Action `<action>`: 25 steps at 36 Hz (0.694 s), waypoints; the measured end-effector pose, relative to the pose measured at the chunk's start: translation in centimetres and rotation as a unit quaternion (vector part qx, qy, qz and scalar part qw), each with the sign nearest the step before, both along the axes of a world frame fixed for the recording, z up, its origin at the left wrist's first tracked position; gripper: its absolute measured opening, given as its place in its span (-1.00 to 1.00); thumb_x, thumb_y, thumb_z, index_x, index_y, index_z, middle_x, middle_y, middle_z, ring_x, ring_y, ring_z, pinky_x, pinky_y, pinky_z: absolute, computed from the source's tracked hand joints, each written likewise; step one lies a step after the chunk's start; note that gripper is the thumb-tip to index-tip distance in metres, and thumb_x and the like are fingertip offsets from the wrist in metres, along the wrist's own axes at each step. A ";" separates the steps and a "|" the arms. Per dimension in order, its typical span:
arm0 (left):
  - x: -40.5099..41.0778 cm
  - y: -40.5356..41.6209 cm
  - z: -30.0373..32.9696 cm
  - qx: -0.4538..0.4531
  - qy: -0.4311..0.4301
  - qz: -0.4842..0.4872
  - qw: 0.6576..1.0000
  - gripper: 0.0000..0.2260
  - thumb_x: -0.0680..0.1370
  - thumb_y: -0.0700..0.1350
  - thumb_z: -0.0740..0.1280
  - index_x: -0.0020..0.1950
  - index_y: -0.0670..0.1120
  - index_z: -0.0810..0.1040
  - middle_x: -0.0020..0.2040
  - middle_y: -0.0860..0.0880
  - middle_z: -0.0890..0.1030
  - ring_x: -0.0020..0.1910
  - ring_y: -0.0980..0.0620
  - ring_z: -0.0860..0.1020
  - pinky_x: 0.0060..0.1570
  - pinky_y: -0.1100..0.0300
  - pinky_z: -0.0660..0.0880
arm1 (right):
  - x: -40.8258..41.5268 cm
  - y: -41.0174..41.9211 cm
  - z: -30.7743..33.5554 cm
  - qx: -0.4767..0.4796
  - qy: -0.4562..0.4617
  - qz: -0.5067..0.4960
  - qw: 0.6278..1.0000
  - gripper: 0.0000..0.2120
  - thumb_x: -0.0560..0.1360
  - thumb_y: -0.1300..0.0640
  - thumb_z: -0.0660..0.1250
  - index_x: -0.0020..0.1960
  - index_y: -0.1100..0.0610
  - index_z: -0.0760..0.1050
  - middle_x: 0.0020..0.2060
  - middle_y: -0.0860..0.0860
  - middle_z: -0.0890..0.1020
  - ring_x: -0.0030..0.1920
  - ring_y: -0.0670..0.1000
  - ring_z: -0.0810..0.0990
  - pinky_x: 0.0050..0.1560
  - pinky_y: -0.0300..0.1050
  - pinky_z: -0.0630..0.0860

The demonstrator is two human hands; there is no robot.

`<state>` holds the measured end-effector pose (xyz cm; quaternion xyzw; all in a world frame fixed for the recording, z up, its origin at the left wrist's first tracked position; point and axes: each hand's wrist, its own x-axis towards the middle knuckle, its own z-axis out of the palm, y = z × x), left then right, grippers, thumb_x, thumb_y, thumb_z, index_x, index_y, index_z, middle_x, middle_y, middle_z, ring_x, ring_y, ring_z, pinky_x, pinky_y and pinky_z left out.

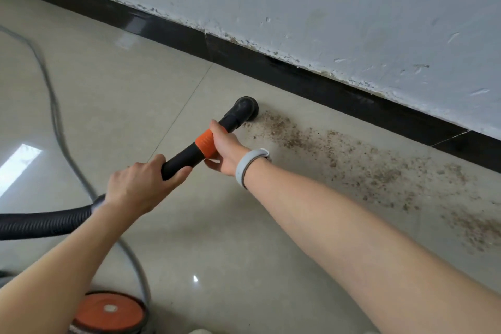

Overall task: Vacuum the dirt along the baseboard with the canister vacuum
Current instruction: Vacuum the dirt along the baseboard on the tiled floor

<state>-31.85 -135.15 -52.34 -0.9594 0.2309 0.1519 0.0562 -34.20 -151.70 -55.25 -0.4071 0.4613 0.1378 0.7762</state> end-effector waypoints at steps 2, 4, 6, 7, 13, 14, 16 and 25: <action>0.3 0.9 0.1 0.001 0.020 0.003 1.000 -0.55 0.50 0.38 0.08 -0.14 0.01 0.39 -0.32 0.00 0.51 -0.26 -0.10 0.51 -0.23 0.10 0.36 | 0.0 1.2 0.1 -0.001 0.008 0.001 1.000 -0.50 0.59 -0.18 0.14 0.36 0.14 0.32 0.20 0.11 0.49 0.19 0.12 0.52 0.17 0.00 0.54; 0.3 1.6 0.2 -0.014 0.056 0.016 0.998 -0.58 0.51 0.36 0.11 -0.15 0.01 0.41 -0.32 0.00 0.53 -0.28 -0.05 0.52 -0.29 0.11 0.35 | 0.0 2.1 -0.1 -0.002 0.018 0.000 1.000 -0.46 0.59 -0.21 0.12 0.39 0.15 0.31 0.23 0.11 0.50 0.22 0.13 0.52 0.27 0.05 0.50; 0.1 1.8 0.2 -0.018 0.086 0.019 0.996 -0.60 0.51 0.34 0.14 -0.14 0.02 0.43 -0.32 0.00 0.54 -0.29 0.00 0.52 -0.33 0.12 0.34 | -0.3 2.8 -0.1 -0.008 0.028 0.005 1.000 -0.45 0.59 -0.22 0.11 0.41 0.15 0.30 0.29 0.11 0.48 0.26 0.13 0.50 0.30 0.05 0.47; 0.0 1.7 0.2 -0.016 0.097 0.017 0.995 -0.61 0.52 0.33 0.15 -0.14 0.02 0.43 -0.32 0.01 0.55 -0.29 0.01 0.52 -0.33 0.14 0.34 | -0.6 3.1 -0.2 -0.009 0.033 0.007 0.999 -0.44 0.60 -0.22 0.10 0.42 0.15 0.29 0.30 0.11 0.47 0.26 0.13 0.49 0.31 0.05 0.46; -0.7 0.7 0.7 -0.023 0.209 0.010 0.978 -0.65 0.52 0.32 0.20 -0.14 0.04 0.47 -0.38 0.04 0.58 -0.43 0.07 0.59 -0.33 0.21 0.45 | -2.2 4.2 -0.8 0.006 0.048 -0.004 0.999 -0.42 0.56 -0.27 0.14 0.38 0.12 0.30 0.23 0.11 0.50 0.22 0.14 0.52 0.28 0.07 0.48; -0.6 0.7 0.7 -0.032 0.226 0.011 0.974 -0.63 0.51 0.32 0.21 -0.15 0.03 0.48 -0.42 0.04 0.57 -0.47 0.07 0.58 -0.33 0.21 0.47 | -2.3 4.2 -0.9 0.012 0.050 -0.007 0.999 -0.43 0.55 -0.28 0.14 0.37 0.11 0.30 0.22 0.11 0.50 0.22 0.14 0.52 0.28 0.08 0.48; -0.3 0.9 0.9 -0.048 0.266 0.018 0.963 -0.58 0.50 0.31 0.24 -0.20 -0.05 0.48 -0.48 0.01 0.56 -0.52 0.04 0.56 -0.32 0.18 0.50 | -2.7 4.4 -1.0 0.020 0.052 -0.014 0.998 -0.42 0.54 -0.29 0.15 0.37 0.10 0.29 0.22 0.11 0.50 0.22 0.15 0.52 0.28 0.10 0.48; 0.6 1.4 1.8 -0.011 0.260 0.029 0.965 -0.52 0.45 0.38 0.25 -0.23 -0.06 0.49 -0.45 0.00 0.61 -0.50 0.06 0.57 -0.25 0.17 0.51 | -3.4 3.8 -0.3 0.062 0.033 -0.025 0.997 -0.59 0.59 -0.15 0.20 0.28 0.12 0.31 0.17 0.13 0.52 0.12 0.13 0.57 0.16 0.04 0.57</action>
